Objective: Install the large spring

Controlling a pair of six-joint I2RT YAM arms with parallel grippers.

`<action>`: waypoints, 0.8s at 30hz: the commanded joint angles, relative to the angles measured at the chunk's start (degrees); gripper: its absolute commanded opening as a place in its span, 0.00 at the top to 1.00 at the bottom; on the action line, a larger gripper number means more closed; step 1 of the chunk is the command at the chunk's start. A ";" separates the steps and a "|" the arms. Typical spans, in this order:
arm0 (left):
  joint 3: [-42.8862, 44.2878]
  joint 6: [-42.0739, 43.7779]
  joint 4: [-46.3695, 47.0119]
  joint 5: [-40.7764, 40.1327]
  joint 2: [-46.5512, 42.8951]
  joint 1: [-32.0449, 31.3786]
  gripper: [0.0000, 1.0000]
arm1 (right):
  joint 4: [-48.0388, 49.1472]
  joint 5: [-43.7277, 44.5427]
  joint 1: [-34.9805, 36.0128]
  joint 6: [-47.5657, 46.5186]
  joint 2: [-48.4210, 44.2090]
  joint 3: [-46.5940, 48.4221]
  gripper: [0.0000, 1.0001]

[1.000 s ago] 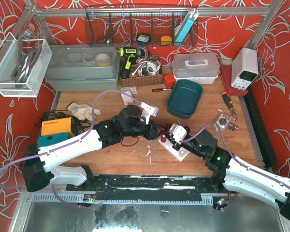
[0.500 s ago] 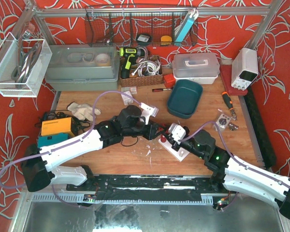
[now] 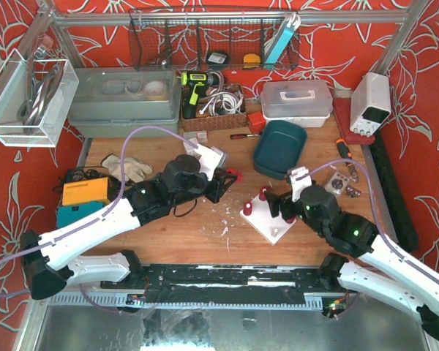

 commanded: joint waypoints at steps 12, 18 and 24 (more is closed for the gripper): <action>-8.36 15.31 9.36 -0.87 7.99 -16.71 1.00 | -4.32 -15.57 -32.89 7.75 27.37 14.19 0.01; -3.00 19.01 7.00 -3.57 17.61 -21.33 1.00 | -10.91 -11.38 -35.80 7.97 37.87 21.75 0.01; 4.38 20.32 4.25 -4.96 25.13 -22.64 1.00 | -11.11 -13.01 -39.70 9.70 42.44 22.38 0.01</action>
